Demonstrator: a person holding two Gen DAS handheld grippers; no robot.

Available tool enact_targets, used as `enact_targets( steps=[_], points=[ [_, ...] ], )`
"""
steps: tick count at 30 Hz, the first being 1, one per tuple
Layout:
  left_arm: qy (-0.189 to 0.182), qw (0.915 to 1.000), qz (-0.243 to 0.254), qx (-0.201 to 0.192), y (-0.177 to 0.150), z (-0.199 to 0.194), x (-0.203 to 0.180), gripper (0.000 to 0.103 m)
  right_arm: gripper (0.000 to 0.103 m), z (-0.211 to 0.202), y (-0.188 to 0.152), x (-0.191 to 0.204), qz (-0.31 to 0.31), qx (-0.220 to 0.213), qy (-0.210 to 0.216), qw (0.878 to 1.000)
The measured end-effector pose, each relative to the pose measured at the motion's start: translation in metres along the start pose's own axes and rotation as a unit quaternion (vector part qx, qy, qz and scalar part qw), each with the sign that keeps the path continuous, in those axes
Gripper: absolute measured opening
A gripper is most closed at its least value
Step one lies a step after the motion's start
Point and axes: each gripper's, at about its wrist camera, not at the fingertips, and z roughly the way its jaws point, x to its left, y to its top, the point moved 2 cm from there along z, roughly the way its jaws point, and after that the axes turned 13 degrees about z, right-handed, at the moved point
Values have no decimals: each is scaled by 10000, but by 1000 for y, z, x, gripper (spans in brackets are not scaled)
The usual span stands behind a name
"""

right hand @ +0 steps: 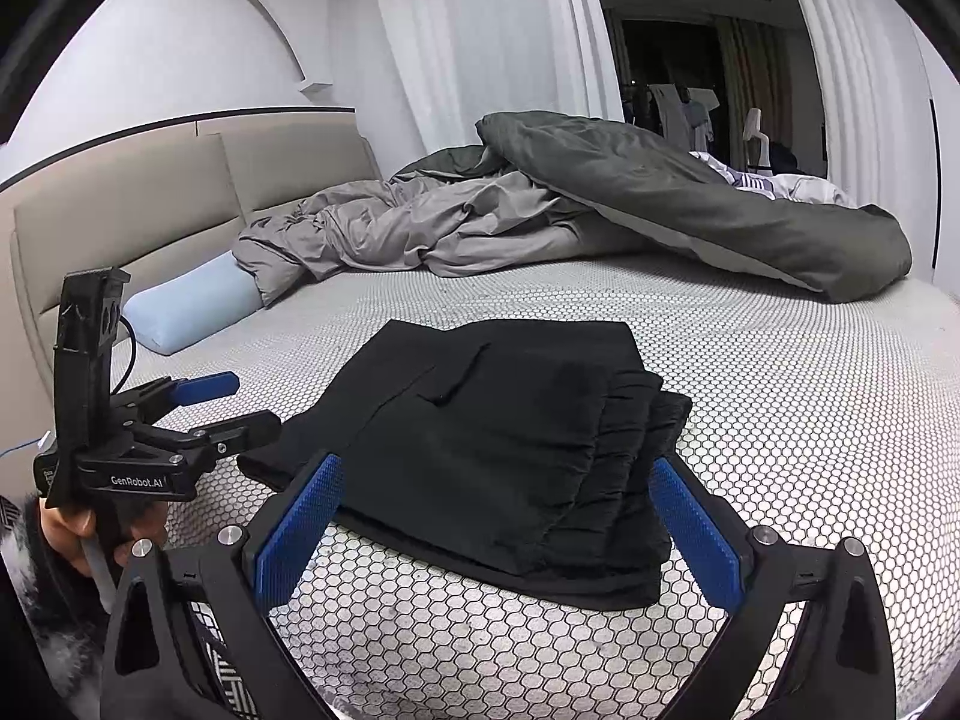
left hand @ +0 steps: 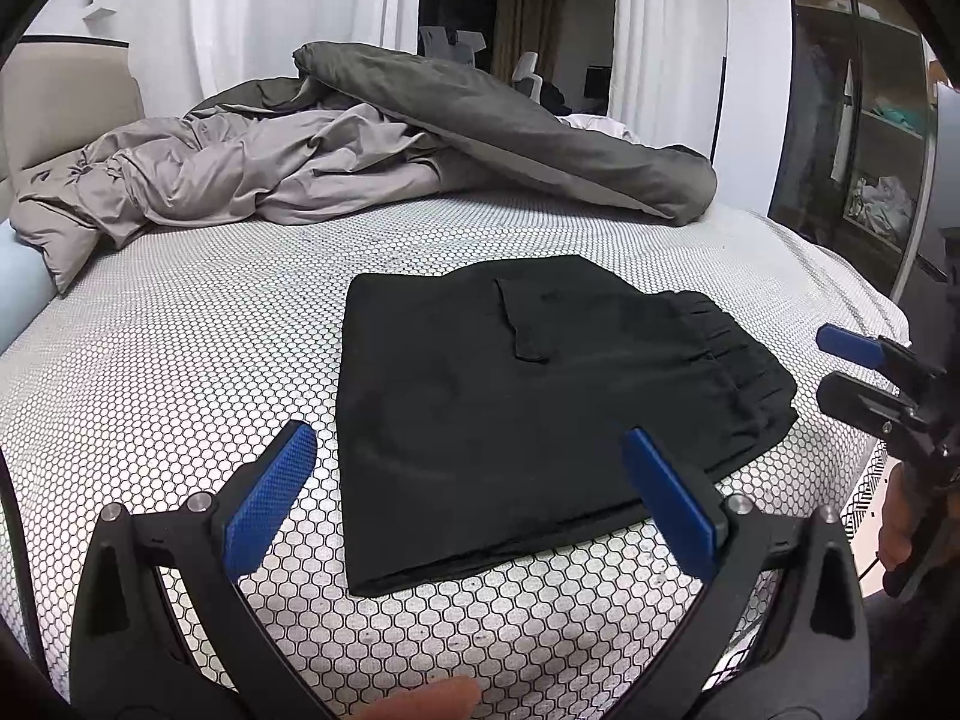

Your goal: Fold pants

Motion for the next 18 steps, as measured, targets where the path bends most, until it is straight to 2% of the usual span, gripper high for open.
enact_targets(
  steps=[18],
  points=[
    [5, 10000, 53, -18, -1, -2, 5, 102, 103, -1, -1, 4, -79, -91, 24, 9999]
  ],
)
